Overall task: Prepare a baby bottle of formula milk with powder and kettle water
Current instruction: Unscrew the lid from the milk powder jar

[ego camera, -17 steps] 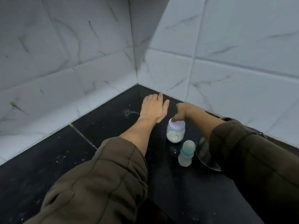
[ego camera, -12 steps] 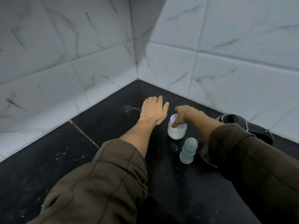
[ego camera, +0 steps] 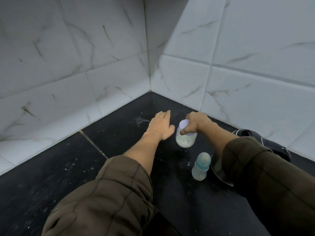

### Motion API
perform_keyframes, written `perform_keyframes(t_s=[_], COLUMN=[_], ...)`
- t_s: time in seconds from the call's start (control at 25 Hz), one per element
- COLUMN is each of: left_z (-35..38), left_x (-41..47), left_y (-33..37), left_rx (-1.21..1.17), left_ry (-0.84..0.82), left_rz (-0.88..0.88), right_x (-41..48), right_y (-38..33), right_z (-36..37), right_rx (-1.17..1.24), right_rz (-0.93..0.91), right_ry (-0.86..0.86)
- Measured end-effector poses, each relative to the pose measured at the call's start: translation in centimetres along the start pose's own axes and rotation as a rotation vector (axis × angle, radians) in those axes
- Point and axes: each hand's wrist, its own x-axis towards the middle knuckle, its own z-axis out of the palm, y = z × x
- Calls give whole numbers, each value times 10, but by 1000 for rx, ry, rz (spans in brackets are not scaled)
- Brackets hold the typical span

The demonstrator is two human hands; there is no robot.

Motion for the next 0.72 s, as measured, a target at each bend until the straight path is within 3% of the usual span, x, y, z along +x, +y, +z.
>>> perform_keyframes(t_s=[0.16, 0.4, 0.72], left_z=[-23, -52, -68], left_x=[-15, -48, -91], left_y=[1, -11, -29], left_rx=[-139, -434, -452], left_ry=[-51, 106, 285], left_rz=[-82, -176, -259], right_x=[-18, -52, -81], right_y=[-29, -84, -119], right_z=[-36, -72, -81], right_rx=[73, 150, 61], right_rz=[-40, -136, -338], right_ry=[91, 131, 158])
